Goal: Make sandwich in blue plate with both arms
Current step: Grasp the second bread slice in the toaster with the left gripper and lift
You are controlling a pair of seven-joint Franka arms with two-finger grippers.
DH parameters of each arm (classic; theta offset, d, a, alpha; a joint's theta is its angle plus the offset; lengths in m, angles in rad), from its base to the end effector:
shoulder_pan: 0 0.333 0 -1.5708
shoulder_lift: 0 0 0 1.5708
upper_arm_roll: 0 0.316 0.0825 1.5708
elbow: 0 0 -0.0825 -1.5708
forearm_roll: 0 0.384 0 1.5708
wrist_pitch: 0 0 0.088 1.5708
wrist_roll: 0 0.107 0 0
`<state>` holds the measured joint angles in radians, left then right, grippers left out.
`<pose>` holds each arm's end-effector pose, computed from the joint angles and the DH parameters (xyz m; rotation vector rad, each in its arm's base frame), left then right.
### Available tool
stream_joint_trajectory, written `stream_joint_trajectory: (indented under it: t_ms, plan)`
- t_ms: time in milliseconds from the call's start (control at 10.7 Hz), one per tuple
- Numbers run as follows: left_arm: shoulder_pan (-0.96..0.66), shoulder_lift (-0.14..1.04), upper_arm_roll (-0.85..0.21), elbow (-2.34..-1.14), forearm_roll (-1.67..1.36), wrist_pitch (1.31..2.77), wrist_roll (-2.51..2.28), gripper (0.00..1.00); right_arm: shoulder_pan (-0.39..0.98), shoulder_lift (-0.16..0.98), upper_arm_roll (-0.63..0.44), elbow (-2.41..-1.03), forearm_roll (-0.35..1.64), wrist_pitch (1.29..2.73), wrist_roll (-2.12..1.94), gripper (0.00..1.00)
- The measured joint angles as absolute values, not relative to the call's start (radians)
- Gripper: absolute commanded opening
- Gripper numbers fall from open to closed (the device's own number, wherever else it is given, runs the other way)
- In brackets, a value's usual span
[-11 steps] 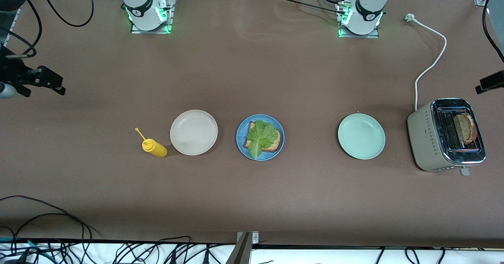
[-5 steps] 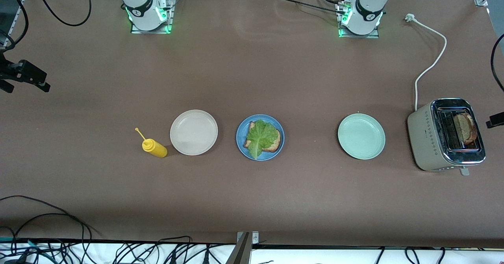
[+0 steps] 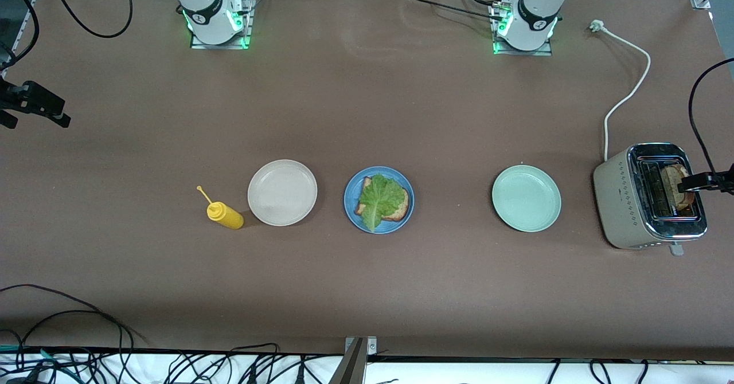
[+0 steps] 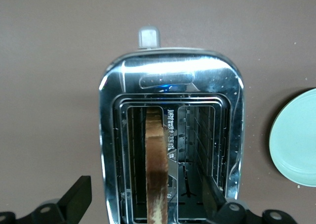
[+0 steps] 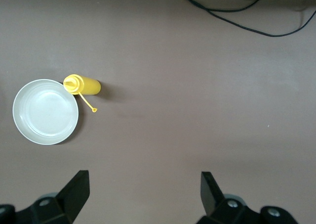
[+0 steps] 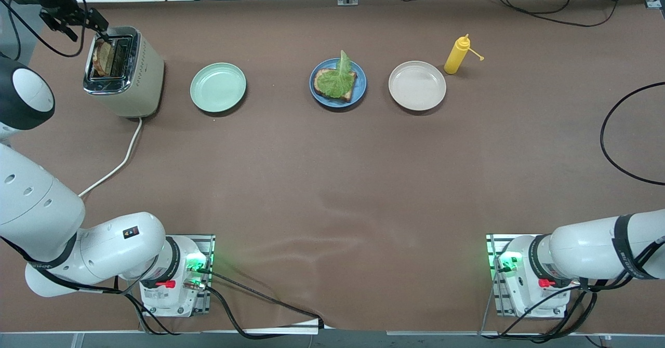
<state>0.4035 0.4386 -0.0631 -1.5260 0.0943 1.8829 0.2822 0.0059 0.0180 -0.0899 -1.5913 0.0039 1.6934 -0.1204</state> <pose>0.6312 0.2372 0.3997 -3.1038 -0.0473 0.1485 0.5698 -0.0471 0.6159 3.1320 0.0566 0.1316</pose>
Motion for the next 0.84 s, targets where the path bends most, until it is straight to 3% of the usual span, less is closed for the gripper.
stream_joint_trajectory:
  t_ms: [279,372,838]
  plan:
    - [0.405,0.437,-0.063,-1.579,0.094,1.895,0.282,0.07,0.006,0.018,-0.099,-1.575,-0.01,1.676,-0.12,1.0]
    - [0.405,0.437,-0.063,-1.587,0.094,1.895,0.283,0.0,0.007,0.018,-0.097,-1.565,-0.014,1.675,-0.12,1.0]
    - [0.408,0.421,-0.063,-1.595,0.145,1.9,0.33,0.0,0.018,0.019,-0.085,-1.545,-0.015,1.654,-0.06,1.0]
